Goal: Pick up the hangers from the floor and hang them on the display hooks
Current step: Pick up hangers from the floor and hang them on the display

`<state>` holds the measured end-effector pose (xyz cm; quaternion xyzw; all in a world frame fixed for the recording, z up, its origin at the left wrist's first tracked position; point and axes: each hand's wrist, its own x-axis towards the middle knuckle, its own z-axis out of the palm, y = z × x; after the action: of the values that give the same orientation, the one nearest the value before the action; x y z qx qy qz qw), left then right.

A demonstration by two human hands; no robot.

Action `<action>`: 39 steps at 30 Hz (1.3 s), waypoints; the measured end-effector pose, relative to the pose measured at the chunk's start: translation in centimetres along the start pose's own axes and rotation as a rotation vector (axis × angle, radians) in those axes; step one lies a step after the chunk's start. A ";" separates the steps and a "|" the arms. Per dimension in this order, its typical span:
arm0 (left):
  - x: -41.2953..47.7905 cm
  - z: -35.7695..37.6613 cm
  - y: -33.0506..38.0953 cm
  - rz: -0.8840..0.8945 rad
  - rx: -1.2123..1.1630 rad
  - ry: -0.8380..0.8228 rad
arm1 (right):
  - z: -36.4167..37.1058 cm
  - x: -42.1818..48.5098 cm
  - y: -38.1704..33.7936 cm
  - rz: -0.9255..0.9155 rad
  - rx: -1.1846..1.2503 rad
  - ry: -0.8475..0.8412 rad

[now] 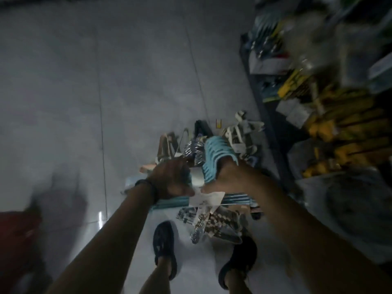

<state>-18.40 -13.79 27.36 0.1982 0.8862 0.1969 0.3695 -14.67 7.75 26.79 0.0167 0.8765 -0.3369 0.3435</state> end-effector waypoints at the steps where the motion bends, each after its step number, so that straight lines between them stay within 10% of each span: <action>1: -1.2 -2.4 2.8 0.053 0.050 0.032 | -2.3 -2.3 -1.1 0.058 0.076 -0.058; 9: -10.4 -16.8 21.4 0.345 0.243 0.251 | -14.8 -20.0 -7.1 -0.015 0.202 0.134; 13: -15.0 -20.5 28.7 0.602 0.462 0.694 | -19.1 -27.4 -9.7 -0.066 0.433 0.404; 18: -18.7 -19.2 32.9 0.149 -0.207 1.394 | -24.0 -35.3 -10.1 -0.106 0.744 0.759; 20: -19.3 -19.0 35.4 0.041 -0.825 1.202 | -25.1 -37.4 -10.5 -0.126 0.968 0.791; 22: -19.3 -19.5 38.0 0.179 -1.268 0.655 | -25.9 -39.4 -11.1 -0.169 1.147 0.782; 25: -19.7 -20.5 42.0 0.430 -1.381 0.160 | -26.7 -42.1 -12.2 -0.229 1.239 0.760; 31: -19.6 -21.2 48.5 0.496 -1.424 0.091 | -27.2 -47.0 -12.9 -0.152 1.096 1.075; 39: -19.6 -20.3 56.8 0.654 -1.294 0.023 | -26.1 -58.0 -13.0 0.527 -0.244 1.560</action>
<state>-8.85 20.32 79.98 0.1929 0.4914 0.7844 0.3256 10.83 25.17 83.87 0.4130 0.8605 -0.0399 -0.2956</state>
